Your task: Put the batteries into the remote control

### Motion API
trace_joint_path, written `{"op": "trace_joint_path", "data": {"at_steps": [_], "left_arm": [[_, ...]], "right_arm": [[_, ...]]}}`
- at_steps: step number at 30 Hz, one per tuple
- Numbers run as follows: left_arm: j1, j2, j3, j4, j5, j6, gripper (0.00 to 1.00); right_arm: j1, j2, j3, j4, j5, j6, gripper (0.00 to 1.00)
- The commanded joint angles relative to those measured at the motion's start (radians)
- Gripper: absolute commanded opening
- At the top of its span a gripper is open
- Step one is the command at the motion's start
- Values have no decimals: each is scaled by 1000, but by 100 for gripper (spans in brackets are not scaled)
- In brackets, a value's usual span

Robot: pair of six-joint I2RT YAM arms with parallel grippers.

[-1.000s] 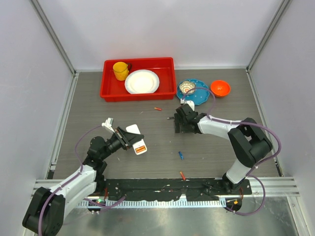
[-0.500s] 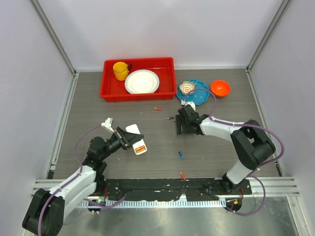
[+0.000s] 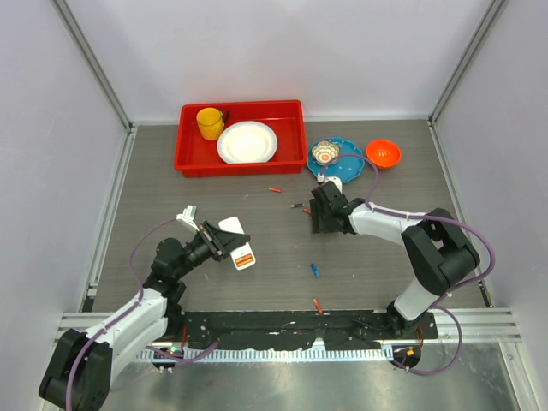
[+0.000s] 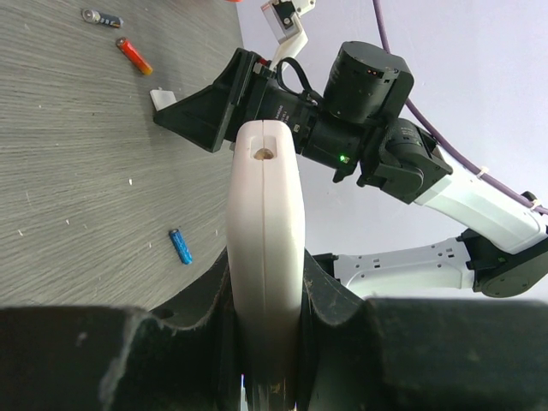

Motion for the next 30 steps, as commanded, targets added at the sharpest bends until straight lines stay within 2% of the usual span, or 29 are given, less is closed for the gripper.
{"op": "trace_joint_path", "data": {"at_steps": [1, 3, 7, 16, 23, 25, 26, 28, 30], "left_arm": [[4, 1, -22, 48, 5, 16, 0], [4, -5, -25, 45, 1, 18, 0], [4, -6, -25, 42, 1, 18, 0], [4, -6, -27, 43, 2, 18, 0], [4, -5, -24, 45, -1, 19, 0], [4, 1, -19, 50, -7, 18, 0], [4, 10, -8, 51, -10, 18, 0], [4, 27, 5, 57, -11, 19, 0], [2, 64, 25, 83, -14, 19, 0]], "right_arm": [[0, 19, -16, -12, -39, 9, 63], [0, 17, -15, -12, -34, 5, 68], [1, 22, -7, -16, -28, -3, 68], [-1, 26, -10, -24, -33, -21, 53], [0, 2, -21, -24, -43, -17, 22], [3, -32, -22, -36, -36, -9, 17], [9, -87, -16, -48, -30, -5, 10], [38, -150, -7, -94, -8, 3, 3], [71, -245, 25, -139, 1, -2, 1]]}}
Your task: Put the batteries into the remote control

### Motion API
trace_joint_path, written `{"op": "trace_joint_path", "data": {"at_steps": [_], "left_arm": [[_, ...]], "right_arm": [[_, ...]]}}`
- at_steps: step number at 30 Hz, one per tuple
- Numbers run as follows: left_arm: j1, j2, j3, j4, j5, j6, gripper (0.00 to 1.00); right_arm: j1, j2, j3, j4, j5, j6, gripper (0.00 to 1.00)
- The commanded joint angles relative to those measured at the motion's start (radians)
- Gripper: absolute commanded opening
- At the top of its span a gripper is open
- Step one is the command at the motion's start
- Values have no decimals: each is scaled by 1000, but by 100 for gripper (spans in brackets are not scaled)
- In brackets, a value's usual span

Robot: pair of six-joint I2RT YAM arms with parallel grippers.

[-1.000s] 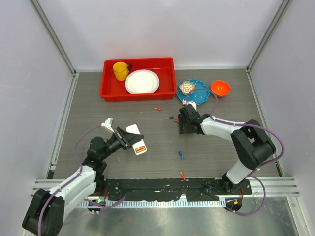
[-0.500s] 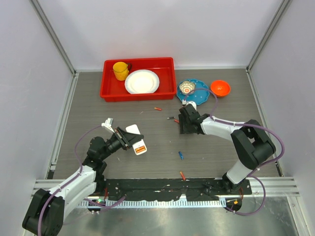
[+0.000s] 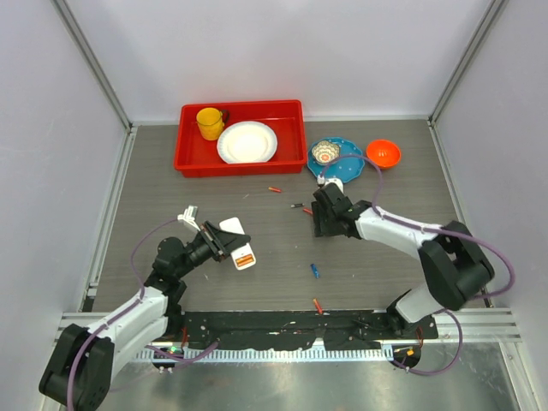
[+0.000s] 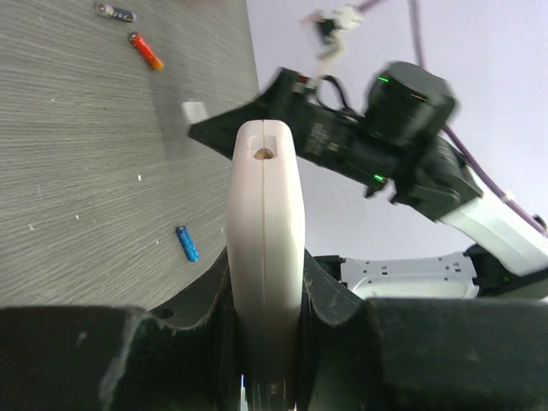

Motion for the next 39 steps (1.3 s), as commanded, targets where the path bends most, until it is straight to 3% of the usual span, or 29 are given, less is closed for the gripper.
{"op": "trace_joint_path", "data": {"at_steps": [1, 5, 9, 13, 18, 28, 39], "left_arm": [[0, 55, 31, 90, -18, 16, 0], [-33, 148, 73, 171, -73, 11, 0], [-117, 280, 104, 315, -170, 27, 0], [-208, 455, 111, 577, -317, 53, 0], [-266, 650, 127, 824, -388, 41, 0], [-299, 722, 199, 843, -446, 53, 0], [-302, 710, 176, 841, -512, 36, 0]], "right_arm": [[103, -199, 55, -125, 20, 7, 1], [230, -273, 173, -264, 37, -2, 1], [279, -305, 256, -359, -75, 13, 1], [298, -313, 337, -471, -138, 19, 1], [316, -290, 450, -563, -215, 18, 1], [349, -173, 538, -672, -310, 30, 1], [375, -26, 701, -767, -289, 18, 1]]}}
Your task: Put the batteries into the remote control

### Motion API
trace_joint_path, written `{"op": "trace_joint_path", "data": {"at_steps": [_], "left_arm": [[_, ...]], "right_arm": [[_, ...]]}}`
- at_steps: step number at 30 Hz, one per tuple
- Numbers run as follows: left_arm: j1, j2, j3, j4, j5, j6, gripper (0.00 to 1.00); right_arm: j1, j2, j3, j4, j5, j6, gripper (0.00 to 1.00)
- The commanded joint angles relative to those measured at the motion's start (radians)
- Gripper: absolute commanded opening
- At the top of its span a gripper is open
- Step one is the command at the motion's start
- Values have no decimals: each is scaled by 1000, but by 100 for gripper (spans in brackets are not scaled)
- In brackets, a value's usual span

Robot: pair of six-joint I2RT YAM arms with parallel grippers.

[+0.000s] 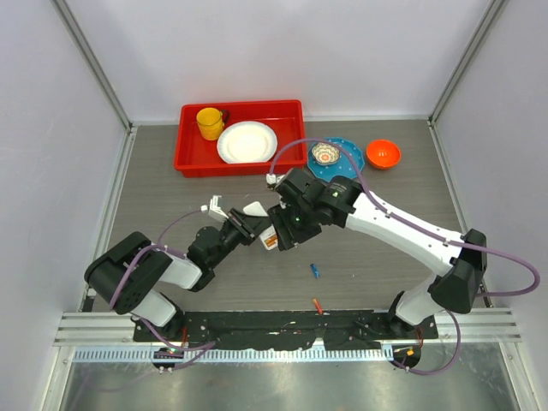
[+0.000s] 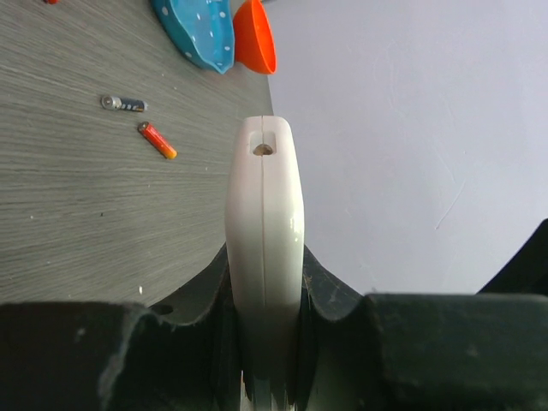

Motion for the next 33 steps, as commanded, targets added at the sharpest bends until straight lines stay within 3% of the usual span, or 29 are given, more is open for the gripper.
{"op": "trace_joint_path", "data": {"at_steps": [1, 33], "left_arm": [[-6, -19, -4, 271, -64, 9, 0], [-43, -70, -47, 271, -90, 32, 0]], "right_arm": [[29, 47, 101, -61, 1, -10, 1], [61, 265, 231, -66, 52, -87, 1]]}}
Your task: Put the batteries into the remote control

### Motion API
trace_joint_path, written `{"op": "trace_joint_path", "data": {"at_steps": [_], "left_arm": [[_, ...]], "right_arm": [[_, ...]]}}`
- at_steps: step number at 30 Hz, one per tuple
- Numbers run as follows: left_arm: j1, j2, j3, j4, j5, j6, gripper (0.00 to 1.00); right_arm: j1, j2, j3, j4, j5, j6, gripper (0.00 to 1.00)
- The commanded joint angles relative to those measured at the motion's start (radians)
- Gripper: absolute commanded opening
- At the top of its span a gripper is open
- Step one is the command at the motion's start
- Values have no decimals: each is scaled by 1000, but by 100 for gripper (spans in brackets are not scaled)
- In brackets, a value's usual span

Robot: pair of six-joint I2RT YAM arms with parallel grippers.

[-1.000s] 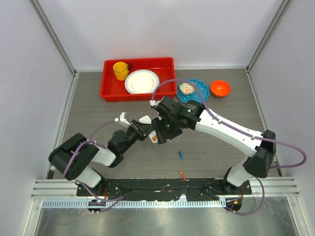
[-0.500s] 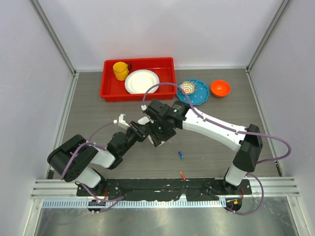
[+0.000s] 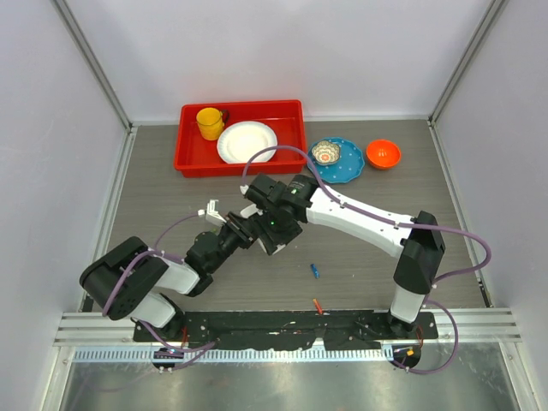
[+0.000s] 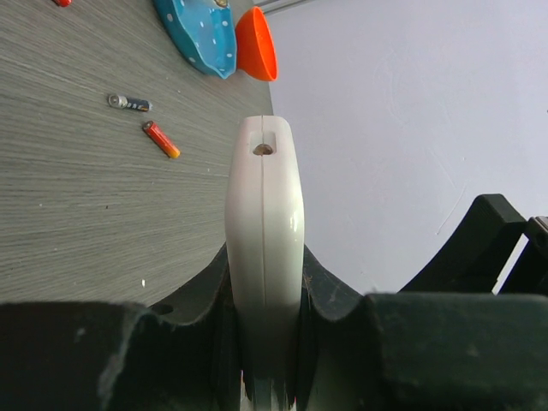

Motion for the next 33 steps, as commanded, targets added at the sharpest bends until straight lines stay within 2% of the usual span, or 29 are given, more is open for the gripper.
{"op": "trace_joint_path", "data": {"at_steps": [1, 33], "left_arm": [[-9, -26, -4, 263, -12, 30, 0], [-17, -29, -1, 263, -18, 41, 0]], "right_arm": [[4, -5, 51, 4, 42, -21, 1], [-2, -2, 54, 16, 27, -20, 1]]}}
